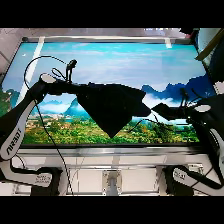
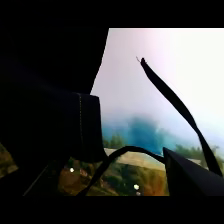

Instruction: Fold the clothes and pants, and hang the long-sleeved shirts on hangers.

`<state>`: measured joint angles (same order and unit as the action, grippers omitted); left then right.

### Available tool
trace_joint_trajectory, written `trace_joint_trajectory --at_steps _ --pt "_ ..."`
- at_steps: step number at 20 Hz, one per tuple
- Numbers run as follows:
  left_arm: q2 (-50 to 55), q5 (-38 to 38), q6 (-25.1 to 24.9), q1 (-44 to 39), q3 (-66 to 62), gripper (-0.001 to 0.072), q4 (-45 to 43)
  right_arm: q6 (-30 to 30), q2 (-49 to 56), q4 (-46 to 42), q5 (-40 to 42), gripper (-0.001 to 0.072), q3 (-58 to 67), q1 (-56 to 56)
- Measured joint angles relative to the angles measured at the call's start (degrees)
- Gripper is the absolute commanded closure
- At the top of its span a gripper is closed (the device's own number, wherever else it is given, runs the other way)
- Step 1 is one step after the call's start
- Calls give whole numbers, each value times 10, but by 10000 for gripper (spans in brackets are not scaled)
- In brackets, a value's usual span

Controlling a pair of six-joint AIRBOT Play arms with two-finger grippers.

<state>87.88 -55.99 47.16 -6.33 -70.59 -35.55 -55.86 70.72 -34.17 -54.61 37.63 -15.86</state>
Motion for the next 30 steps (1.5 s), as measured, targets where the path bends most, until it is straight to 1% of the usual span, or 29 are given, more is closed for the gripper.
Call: trace_joint_trajectory --at_steps 1,3,4,5,6,9,11,14,17,20,22,24,26,28,30 --pt "0 0 0 0 -1 667 0 27 24 29 1 44 -2 10" --pt "0 0 0 0 -1 667 0 86 63 93 4 189 -6 37" --pt "0 0 0 0 -2 667 0 118 77 130 5 316 -7 51" --pt "0 0 0 0 -2 667 0 144 86 156 4 486 -7 63" --pt "0 0 0 0 -2 667 0 166 93 182 -2 701 -3 74" --pt "-16 -6 0 7 -9 667 0 203 95 222 -72 694 27 86" --pt "-45 -13 5 22 -24 667 0 204 76 234 -138 694 57 80" --pt "-125 -27 16 61 -49 668 0 168 9 242 -232 695 123 65" --pt "-241 -39 26 100 -63 668 0 114 -87 247 -281 694 216 57" --pt "-360 -53 44 116 -68 668 -5 46 -175 245 -299 694 328 56" --pt "-433 -56 61 122 -71 668 -8 -3 -222 228 -302 695 410 56" --pt "-498 -58 84 125 -73 669 -12 -46 -256 196 -297 694 485 56" --pt "-543 -58 105 126 -75 669 -21 -83 -275 148 -292 695 539 56" --pt "-568 -61 148 127 -75 669 -68 -115 -278 82 -292 696 561 56" --pt "-566 -67 204 127 -64 668 -145 -133 -264 40 -296 695 552 56"
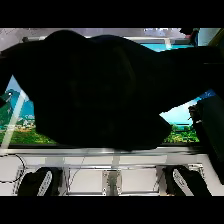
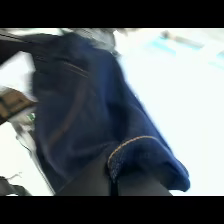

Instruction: Fold the clothes and pants, and hang the long-sleeved shirts on hangers.

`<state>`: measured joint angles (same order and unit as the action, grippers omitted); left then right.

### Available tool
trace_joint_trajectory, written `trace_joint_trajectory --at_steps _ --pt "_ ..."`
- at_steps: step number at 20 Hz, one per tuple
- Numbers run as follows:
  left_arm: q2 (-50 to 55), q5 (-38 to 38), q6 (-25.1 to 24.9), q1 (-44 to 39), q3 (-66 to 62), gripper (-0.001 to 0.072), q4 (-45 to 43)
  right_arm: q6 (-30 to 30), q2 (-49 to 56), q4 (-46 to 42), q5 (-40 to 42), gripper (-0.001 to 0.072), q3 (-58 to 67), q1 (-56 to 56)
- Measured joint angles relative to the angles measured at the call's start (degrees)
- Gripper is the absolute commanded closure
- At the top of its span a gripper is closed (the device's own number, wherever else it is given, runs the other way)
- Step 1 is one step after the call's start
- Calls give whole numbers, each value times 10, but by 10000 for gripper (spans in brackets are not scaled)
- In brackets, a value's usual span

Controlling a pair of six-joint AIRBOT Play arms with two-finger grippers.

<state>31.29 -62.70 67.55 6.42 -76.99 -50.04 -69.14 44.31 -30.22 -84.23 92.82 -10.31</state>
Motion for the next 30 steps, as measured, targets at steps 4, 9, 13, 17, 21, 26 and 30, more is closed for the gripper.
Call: trace_joint_trajectory --at_steps 4,9,13,17,21,26,30 --pt "71 -19 61 -3 75 668 -85 -1 69 -40 22 695 -78 3" --pt "241 89 70 -9 163 668 -133 52 221 -56 164 695 -166 56" --pt "381 188 70 -46 180 668 -133 103 387 -18 317 695 -171 132" --pt "467 308 70 -81 185 668 -121 155 526 24 401 695 -115 197" --pt "495 429 70 -89 182 667 -103 174 587 38 491 694 -53 221" --pt "502 467 73 -90 162 31 -83 158 606 37 532 338 -6 224" --pt "470 348 72 -61 122 35 -81 103 589 10 439 416 31 182"
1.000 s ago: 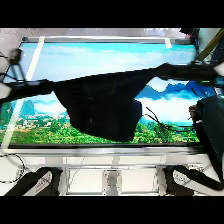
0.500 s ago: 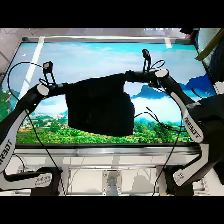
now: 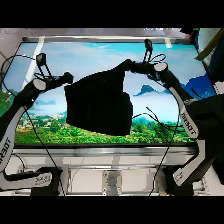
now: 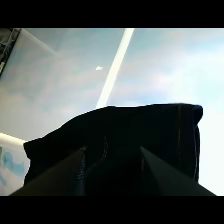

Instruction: Fold the clothes and pants, and hang the long-sleeved shirts on hangers.

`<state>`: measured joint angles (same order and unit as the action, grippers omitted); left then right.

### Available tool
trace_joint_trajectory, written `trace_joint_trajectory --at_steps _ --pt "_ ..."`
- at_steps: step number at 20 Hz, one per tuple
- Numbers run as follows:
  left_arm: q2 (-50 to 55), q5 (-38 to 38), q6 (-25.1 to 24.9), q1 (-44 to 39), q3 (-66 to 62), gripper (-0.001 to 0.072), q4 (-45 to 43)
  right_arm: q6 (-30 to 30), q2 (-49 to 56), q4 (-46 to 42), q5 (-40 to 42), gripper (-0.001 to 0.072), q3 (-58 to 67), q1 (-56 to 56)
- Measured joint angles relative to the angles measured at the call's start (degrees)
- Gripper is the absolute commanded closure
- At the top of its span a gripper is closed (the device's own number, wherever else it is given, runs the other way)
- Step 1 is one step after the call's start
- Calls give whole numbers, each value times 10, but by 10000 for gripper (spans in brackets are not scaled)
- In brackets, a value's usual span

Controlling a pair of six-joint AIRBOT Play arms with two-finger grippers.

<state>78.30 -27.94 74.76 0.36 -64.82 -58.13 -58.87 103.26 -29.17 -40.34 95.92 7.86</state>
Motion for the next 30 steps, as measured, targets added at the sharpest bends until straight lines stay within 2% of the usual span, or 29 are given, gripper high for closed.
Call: trace_joint_trajectory --at_steps 1,2,5,7,9,10,11,14,17,20,25,30 --pt "-19 -39 0 16 -5 37 -3 -17 -15 -22 -50 461 7 -20" --pt "-45 -82 -1 39 -9 68 -10 -31 -32 -49 -96 467 11 -40" --pt "-138 -199 -2 119 26 81 -27 -64 -115 -154 -237 461 -11 -104" --pt "-215 -256 -2 179 104 81 -36 -68 -194 -200 -289 441 -96 -142" --pt "-295 -290 -2 232 209 81 -18 -66 -295 -203 -285 199 -252 -169" --pt "-332 -296 -2 255 263 81 7 -63 -350 -179 -252 147 -344 -179" --pt "-361 -300 -2 271 310 81 38 -62 -409 -132 -205 147 -445 -187" --pt "-411 -293 -2 298 420 81 123 -43 -560 42 -110 155 -689 -198" --pt "-404 -279 -10 299 468 81 174 -28 -653 132 -86 155 -812 -192" --pt "-361 -249 -23 259 487 81 217 -22 -689 172 -80 155 -855 -179" --pt "-278 -142 -30 164 493 81 296 -17 -707 196 -82 155 -871 -172" --pt "-227 -90 -32 132 494 82 344 -17 -710 200 -82 156 -874 -170"
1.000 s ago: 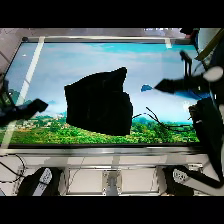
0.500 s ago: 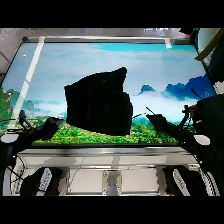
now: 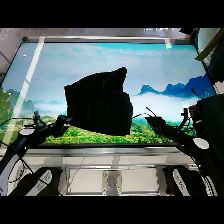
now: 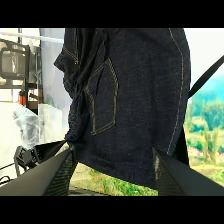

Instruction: Fold the clothes and pants, and hang the long-sleeved shirts on hangers.

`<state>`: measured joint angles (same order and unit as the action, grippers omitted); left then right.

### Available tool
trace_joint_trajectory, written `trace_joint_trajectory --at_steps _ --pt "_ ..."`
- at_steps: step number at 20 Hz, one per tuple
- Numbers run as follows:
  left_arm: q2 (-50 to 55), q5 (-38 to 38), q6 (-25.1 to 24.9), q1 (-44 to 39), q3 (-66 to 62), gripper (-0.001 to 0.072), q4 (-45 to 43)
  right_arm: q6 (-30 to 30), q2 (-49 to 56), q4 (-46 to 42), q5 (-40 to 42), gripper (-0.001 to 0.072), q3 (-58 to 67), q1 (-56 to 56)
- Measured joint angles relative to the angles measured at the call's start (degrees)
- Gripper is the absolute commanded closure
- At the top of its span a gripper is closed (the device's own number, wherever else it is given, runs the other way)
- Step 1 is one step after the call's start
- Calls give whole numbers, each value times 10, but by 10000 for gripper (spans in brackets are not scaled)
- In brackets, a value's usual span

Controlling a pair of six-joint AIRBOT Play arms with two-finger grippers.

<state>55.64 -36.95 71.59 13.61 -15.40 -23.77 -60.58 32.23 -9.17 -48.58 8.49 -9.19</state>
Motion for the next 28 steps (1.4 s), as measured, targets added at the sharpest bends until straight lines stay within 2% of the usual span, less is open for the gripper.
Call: trace_joint_trajectory --at_steps 4,6,7,11,12,13,14,18,21,24,28 --pt "18 28 0 -6 0 97 34 0 0 1 0 158 0 0" --pt "24 44 0 -8 0 209 44 0 0 1 0 158 0 0" --pt "28 51 0 -12 0 235 47 0 0 2 -1 158 0 0" --pt "46 87 -1 -52 -1 236 75 0 0 4 -4 158 0 0" --pt "52 97 -1 -66 -2 257 79 0 0 5 -6 158 0 0" --pt "57 105 -1 -77 -3 436 83 0 0 5 -9 158 0 0" --pt "63 115 -1 -85 -5 662 83 0 0 5 -12 158 0 0" --pt "73 129 -1 -103 -22 666 85 0 0 3 -18 159 0 0" --pt "74 132 -2 -107 -40 667 89 -8 0 -47 -22 160 2 0" --pt "62 132 -16 -108 -53 667 91 -77 6 -135 -24 159 2 0" --pt "43 123 -28 -109 -60 668 91 -125 52 -157 -2 159 -5 46"
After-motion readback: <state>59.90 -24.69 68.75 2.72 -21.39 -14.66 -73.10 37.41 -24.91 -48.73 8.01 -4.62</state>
